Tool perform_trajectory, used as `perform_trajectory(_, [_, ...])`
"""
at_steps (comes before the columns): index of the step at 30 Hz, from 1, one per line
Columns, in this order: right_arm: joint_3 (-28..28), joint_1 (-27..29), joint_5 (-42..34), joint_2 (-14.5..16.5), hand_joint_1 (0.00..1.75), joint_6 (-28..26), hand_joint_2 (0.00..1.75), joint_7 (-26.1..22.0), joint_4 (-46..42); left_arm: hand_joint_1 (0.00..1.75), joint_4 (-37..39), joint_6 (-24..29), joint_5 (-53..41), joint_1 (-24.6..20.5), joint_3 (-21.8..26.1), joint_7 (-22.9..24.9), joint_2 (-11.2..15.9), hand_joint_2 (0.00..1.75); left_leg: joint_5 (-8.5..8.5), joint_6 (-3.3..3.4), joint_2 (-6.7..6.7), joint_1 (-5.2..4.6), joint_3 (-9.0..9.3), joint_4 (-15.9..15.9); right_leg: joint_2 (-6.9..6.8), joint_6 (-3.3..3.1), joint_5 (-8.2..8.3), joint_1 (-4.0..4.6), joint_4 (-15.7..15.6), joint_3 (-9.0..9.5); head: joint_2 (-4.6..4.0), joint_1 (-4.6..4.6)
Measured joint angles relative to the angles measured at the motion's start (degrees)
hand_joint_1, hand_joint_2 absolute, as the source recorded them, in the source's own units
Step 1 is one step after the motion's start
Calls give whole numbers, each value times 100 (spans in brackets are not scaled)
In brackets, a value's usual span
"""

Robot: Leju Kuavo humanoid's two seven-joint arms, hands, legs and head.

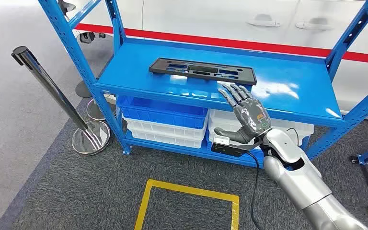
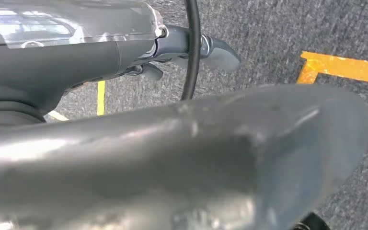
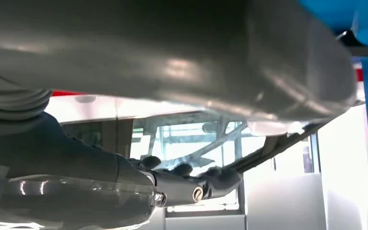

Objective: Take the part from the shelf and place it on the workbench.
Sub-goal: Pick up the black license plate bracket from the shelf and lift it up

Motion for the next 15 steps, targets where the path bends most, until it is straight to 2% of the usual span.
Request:
perform_trajectory(3, [-7, 4, -10, -3, 0, -2, 0, 0, -4, 0, 0, 4, -2, -6, -4, 3, 0, 0, 19, 38, -7, -3, 22, -18, -1, 45, 5, 3, 10, 26, 0, -2])
perform_trajectory(8, [-9, 5, -13, -2, 0, -2, 0, 0, -4, 0, 0, 5, -2, -7, -6, 2, 0, 0, 18, 53, -9, -2, 25, -34, -2, 62, 18, 6, 24, 33, 0, -2])
perform_trajectory(10, [-20, -3, -14, -6, 0, -2, 0, -1, -9, 0, 0, 5, -2, -10, -10, 1, 0, 0, 9, 88, -14, 13, 91, -66, -3, 90, 22, 4, 53, 44, 0, -1])
perform_trajectory(11, [-29, -12, -17, -12, 0, -2, 0, -1, -11, 0, 0, 7, -2, -14, -11, 0, 0, 0, -12, 127, -17, 21, 162, -95, -4, 114, -26, 1, 307, -87, 0, -1])
perform_trajectory(12, [-40, -9, -25, -25, 0, -2, 0, -1, -9, 0, 0, 7, -2, -19, -14, -1, 0, 0, -83, 164, -30, 23, 285, -121, -5, 137, -141, -3, 655, -384, 0, -1])
perform_trajectory(13, [-50, -1, -37, -38, 0, -1, 0, -1, -6, 0, 0, 8, -2, -22, -15, 0, 0, 0, -166, 187, -41, 20, 407, -143, -6, 148, -182, -5, 912, -669, 0, -1])
perform_trajectory(14, [-62, 7, -53, -51, 0, 1, 0, -1, -2, 0, 0, 8, -2, -25, -17, 1, 0, 0, -265, 203, -53, 8, 532, -147, -6, 149, -112, 1, 1018, -908, 0, -1])
perform_trajectory(15, [-76, 21, -70, -63, 0, 3, 0, -2, 2, 0, 0, 8, -2, -25, -19, 2, -2, 0, -360, 197, -63, -1, 634, -146, -6, 126, 111, 8, 790, -986, 0, 0])
